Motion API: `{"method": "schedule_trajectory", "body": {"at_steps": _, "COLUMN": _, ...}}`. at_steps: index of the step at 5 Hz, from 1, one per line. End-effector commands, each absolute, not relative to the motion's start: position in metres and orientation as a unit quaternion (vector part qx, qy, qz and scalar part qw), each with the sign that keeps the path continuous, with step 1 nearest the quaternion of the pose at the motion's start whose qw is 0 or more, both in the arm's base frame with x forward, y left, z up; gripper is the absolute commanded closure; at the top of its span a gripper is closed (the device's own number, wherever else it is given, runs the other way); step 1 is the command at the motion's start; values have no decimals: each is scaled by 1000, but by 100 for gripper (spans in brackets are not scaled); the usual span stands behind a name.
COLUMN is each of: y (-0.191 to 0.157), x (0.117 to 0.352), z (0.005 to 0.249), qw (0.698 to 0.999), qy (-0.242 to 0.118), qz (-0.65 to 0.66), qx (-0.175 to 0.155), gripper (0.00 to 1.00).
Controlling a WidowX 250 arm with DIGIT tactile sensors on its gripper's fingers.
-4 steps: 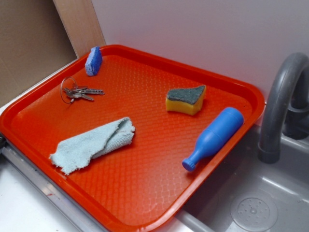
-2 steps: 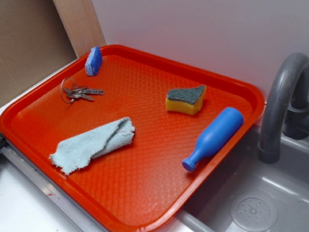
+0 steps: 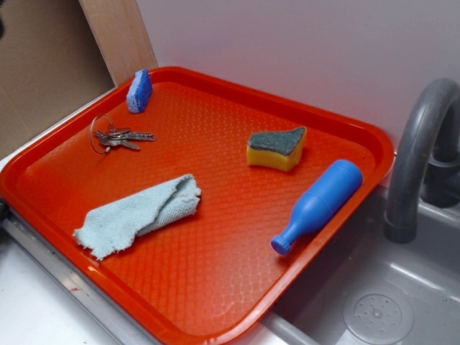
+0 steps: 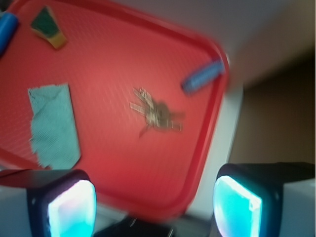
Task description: Grab the green sponge.
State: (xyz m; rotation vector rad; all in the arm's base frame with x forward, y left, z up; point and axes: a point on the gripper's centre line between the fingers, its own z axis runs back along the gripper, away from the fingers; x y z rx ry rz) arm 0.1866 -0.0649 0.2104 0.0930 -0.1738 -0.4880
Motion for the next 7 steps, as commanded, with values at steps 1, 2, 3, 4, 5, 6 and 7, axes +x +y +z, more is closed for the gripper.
{"method": "schedule_trajectory", "body": {"at_steps": 1, "y": -118, "x": 216, "z": 195, "qw": 866, "qy": -162, "qz": -473, "qx": 15, "gripper": 0}}
{"method": "schedule_trajectory", "body": {"at_steps": 2, "y": -148, "x": 241, "z": 165, "qw": 825, "qy": -137, "qz": -548, "qx": -11, "gripper": 0}}
{"method": "schedule_trajectory", "body": {"at_steps": 3, "y": -165, "x": 256, "z": 146, "qw": 815, "qy": -127, "qz": -565, "qx": -33, "gripper": 0}}
{"method": "schedule_trajectory", "body": {"at_steps": 4, "y": -195, "x": 268, "z": 128, "qw": 799, "qy": -102, "qz": -590, "qx": -54, "gripper": 0}}
{"method": "schedule_trajectory", "body": {"at_steps": 5, "y": -224, "x": 275, "z": 120, "qw": 783, "qy": -93, "qz": -609, "qx": -81, "gripper": 0}}
{"method": "schedule_trajectory", "body": {"at_steps": 6, "y": -248, "x": 276, "z": 111, "qw": 777, "qy": -69, "qz": -619, "qx": -92, "gripper": 0}}
{"method": "schedule_trajectory", "body": {"at_steps": 7, "y": -262, "x": 278, "z": 93, "qw": 776, "qy": -34, "qz": -623, "qx": -89, "gripper": 0}}
